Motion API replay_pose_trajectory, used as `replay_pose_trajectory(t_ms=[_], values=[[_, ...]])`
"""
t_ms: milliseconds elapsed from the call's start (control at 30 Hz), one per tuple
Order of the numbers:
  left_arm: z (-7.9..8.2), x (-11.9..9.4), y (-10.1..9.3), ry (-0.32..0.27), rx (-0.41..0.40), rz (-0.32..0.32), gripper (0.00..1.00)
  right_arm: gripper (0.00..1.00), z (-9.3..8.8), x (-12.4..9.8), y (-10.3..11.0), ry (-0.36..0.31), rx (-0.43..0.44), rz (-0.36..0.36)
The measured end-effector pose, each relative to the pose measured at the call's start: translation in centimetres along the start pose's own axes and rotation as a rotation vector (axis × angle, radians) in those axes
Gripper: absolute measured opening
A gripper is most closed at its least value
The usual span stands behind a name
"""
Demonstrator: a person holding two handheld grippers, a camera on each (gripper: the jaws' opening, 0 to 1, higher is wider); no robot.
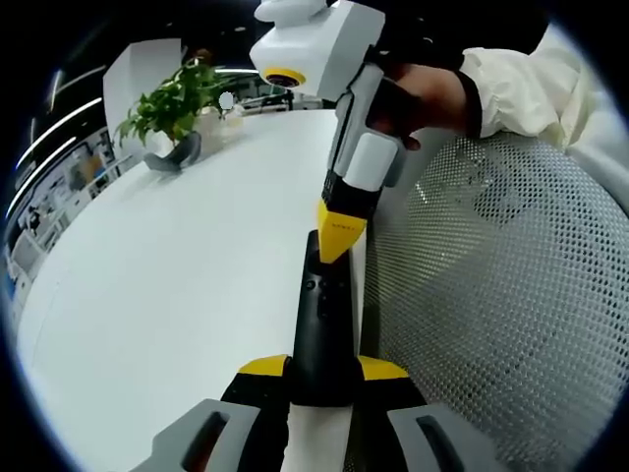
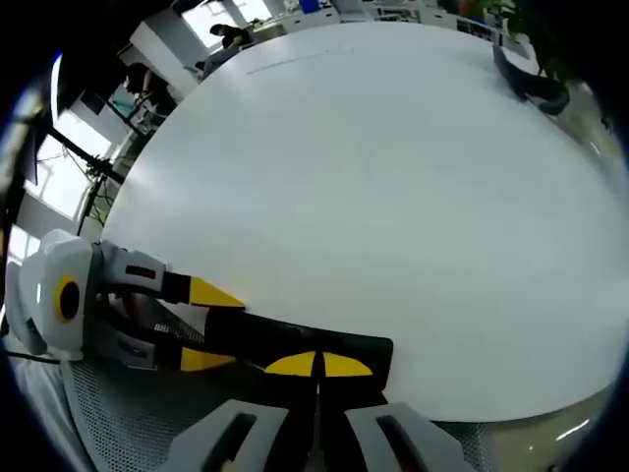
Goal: Press the specified remote control buttons in sequence, fully releasing each button before pressing the next.
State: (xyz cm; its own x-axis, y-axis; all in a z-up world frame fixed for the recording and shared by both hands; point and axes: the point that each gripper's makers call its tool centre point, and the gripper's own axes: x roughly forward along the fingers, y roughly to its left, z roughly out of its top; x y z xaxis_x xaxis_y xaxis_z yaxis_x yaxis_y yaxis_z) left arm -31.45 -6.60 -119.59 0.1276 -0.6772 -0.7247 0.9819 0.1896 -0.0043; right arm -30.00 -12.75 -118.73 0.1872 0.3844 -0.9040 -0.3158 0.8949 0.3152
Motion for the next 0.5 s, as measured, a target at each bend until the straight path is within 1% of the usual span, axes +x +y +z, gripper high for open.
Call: replay_pose_trajectory(t_ms=[133, 267, 333, 400, 500], values=[[0.0, 0.0, 0.0, 0.0, 0.004, -0.001, 0.24, 0.0, 0.0, 0.0, 0.1, 0.002, -0.01, 0.001], [0.1, 0.1, -0.2, 0.005, 0.04, 0.001, 0.24, 0.0, 0.3, 0.1, 0.4, -0.008, -0.06, -0.003], [0.2, 0.1, -0.3, -0.001, 0.04, -0.006, 0.24, 0.0, 0.7, 0.1, 0.9, -0.035, -0.08, 0.022], [0.3, 0.2, -0.6, -0.003, 0.053, -0.013, 0.24, 0.0, 0.6, 0.2, 1.4, -0.031, -0.094, 0.039], [0.4, 0.3, -0.9, -0.006, 0.064, -0.024, 0.24, 0.0, 0.3, 0.5, 1.6, -0.012, -0.119, 0.039]])
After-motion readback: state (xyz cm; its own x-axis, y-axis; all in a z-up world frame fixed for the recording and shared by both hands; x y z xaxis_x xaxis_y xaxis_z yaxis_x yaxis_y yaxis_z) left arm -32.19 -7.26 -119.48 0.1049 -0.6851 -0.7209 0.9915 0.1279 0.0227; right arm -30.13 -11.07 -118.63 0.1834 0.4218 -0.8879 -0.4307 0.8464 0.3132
